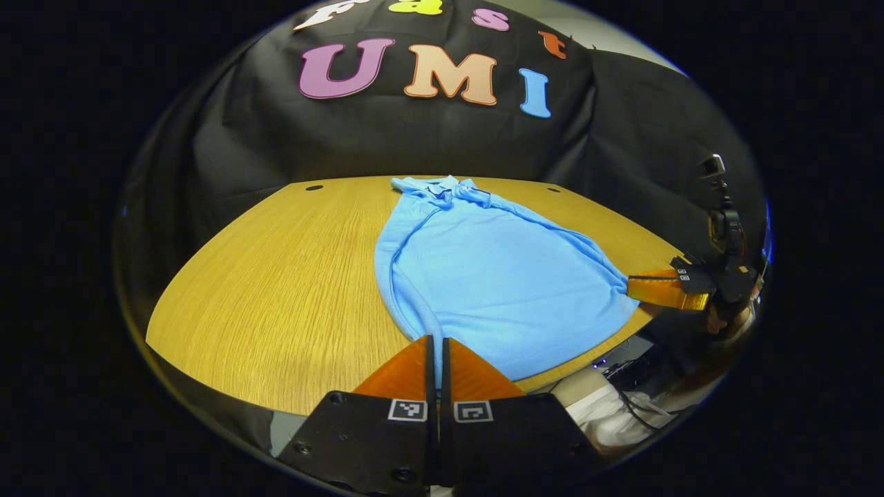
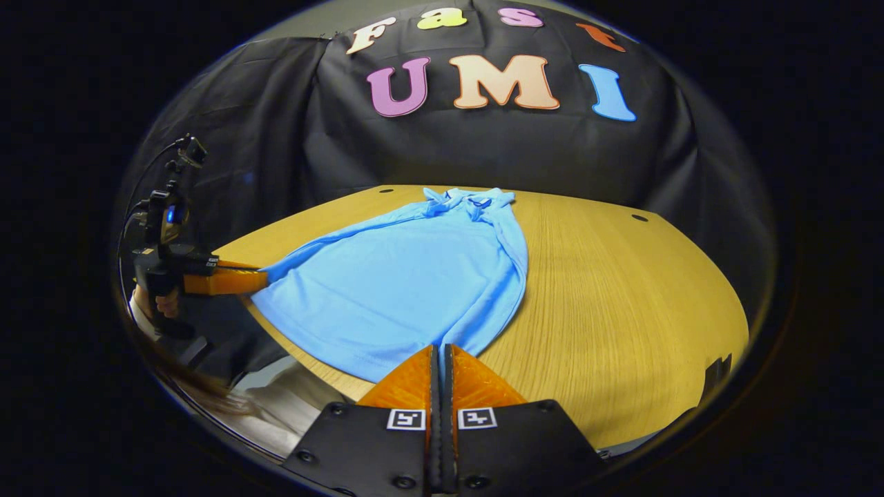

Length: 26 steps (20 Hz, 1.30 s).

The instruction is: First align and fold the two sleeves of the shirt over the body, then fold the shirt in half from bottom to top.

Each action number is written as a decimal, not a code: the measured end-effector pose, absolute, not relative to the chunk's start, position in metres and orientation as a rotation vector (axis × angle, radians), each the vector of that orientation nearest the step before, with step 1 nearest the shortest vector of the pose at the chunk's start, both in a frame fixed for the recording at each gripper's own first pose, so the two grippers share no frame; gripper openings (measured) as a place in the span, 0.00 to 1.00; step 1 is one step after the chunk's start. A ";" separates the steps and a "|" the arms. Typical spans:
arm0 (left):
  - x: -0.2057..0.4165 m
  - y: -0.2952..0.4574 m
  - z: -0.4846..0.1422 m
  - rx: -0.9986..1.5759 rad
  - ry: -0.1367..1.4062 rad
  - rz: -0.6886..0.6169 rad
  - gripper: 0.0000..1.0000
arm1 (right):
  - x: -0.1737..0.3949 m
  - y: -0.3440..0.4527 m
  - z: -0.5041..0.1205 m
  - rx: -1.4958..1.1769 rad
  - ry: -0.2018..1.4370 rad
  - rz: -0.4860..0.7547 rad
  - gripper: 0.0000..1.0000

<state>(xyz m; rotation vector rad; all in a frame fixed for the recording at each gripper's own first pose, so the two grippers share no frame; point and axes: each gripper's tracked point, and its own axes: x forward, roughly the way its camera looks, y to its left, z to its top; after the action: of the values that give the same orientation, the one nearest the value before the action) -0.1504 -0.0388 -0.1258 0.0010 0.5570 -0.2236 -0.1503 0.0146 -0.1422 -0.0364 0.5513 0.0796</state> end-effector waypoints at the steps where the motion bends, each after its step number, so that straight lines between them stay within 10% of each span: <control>1: -0.147 -0.040 -0.123 0.000 0.552 -0.223 0.00 | -0.149 0.014 -0.141 -0.042 0.540 0.073 0.02; 26: 0.212 0.010 0.003 -0.103 0.259 -0.095 0.00 | 0.219 -0.078 -0.045 0.000 0.384 -0.149 0.02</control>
<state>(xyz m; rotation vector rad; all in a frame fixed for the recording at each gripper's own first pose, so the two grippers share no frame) 0.2119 0.0105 0.0026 -0.1031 0.2595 -0.0949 0.2190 -0.0776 -0.0446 0.0003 0.3844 -0.1487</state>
